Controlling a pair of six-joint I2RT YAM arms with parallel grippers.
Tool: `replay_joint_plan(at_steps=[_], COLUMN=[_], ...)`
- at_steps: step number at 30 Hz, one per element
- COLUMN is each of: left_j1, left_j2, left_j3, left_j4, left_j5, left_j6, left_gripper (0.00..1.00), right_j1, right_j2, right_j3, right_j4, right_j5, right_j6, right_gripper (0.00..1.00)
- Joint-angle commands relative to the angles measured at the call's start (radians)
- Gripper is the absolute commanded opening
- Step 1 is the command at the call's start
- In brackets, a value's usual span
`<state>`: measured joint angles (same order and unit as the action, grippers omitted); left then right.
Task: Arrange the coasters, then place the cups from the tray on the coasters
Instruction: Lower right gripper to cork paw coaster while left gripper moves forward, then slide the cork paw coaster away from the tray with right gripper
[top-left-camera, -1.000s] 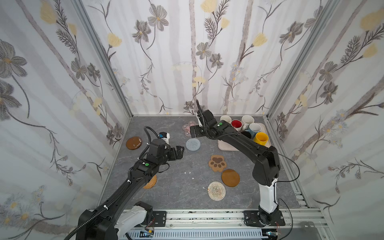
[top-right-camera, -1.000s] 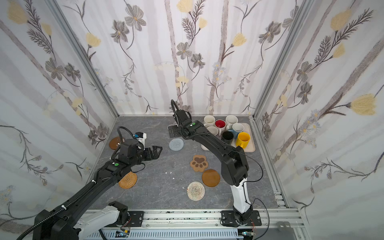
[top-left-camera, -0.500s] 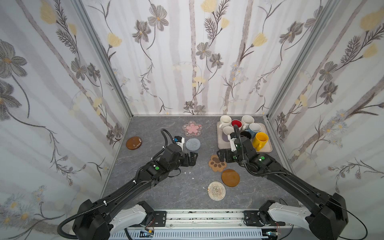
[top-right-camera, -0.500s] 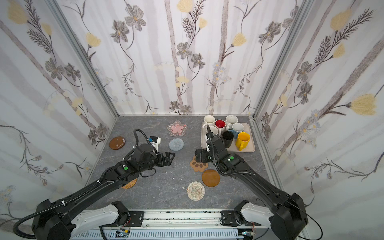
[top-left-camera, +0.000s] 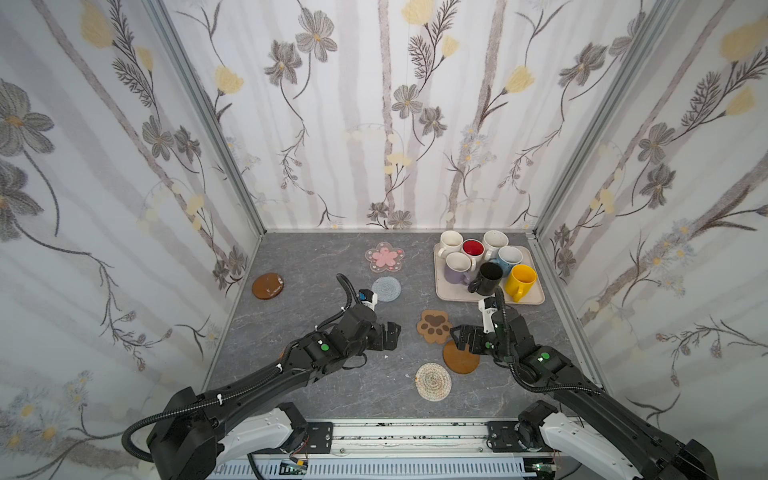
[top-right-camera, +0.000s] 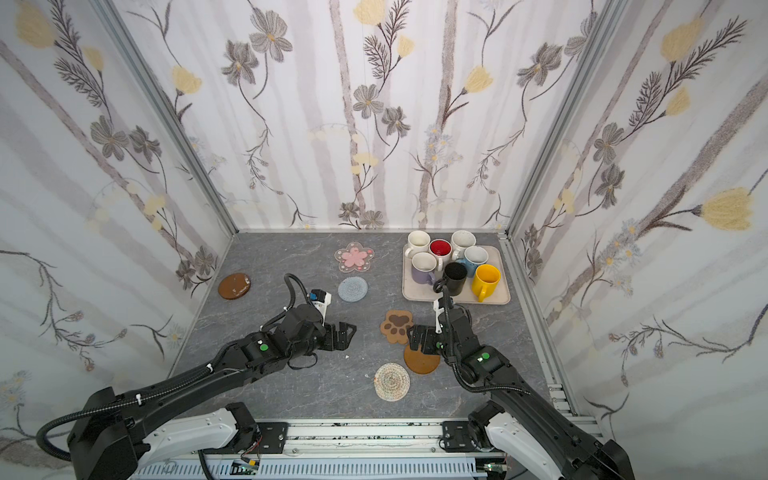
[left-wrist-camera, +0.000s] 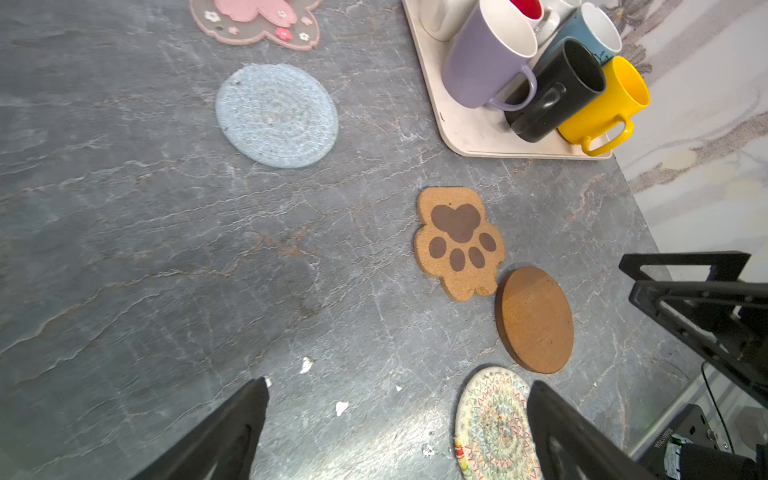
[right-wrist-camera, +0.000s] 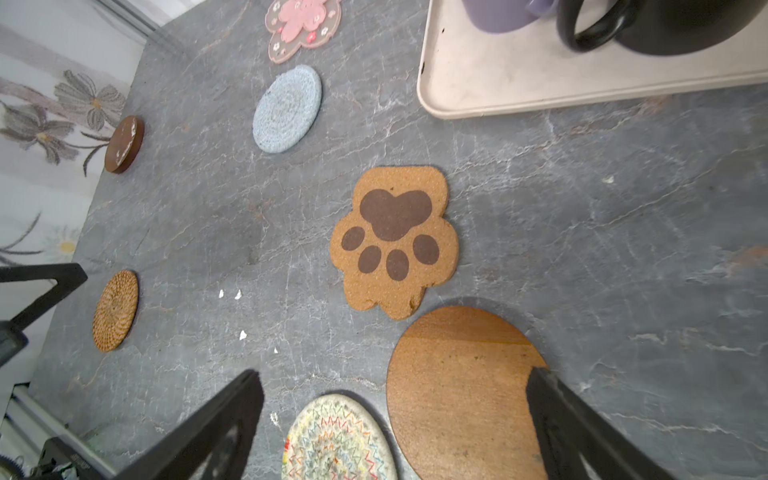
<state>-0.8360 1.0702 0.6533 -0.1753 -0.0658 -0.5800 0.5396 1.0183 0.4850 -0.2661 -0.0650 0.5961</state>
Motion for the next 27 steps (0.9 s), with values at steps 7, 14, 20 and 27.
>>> replay_joint_plan(at_steps=[7,14,20,27], left_j1=[-0.001,0.009,0.093,0.104], left_j2=[-0.119,-0.077,-0.064,-0.076], left_j3=[-0.163,-0.175,-0.188,-0.218], left_j4=[0.089,0.104,0.132,0.169], left_j5=[-0.101,-0.085,0.000,0.011], left_j6=[-0.104,-0.072,-0.083,-0.120], left_gripper=[1.00,1.00,1.00,1.00], right_j1=[-0.022,-0.048,-0.062,-0.069], right_j2=[0.154,0.302,0.435,0.570], right_j3=[-0.032,-0.002,0.055,0.123], right_j4=[0.207,0.296,0.340,0.361], right_j5=[-0.131,-0.181,-0.226,-0.245], right_j6=[0.024,0.012,0.004,-0.004], right_gripper=[0.99,0.98,0.97,0.96])
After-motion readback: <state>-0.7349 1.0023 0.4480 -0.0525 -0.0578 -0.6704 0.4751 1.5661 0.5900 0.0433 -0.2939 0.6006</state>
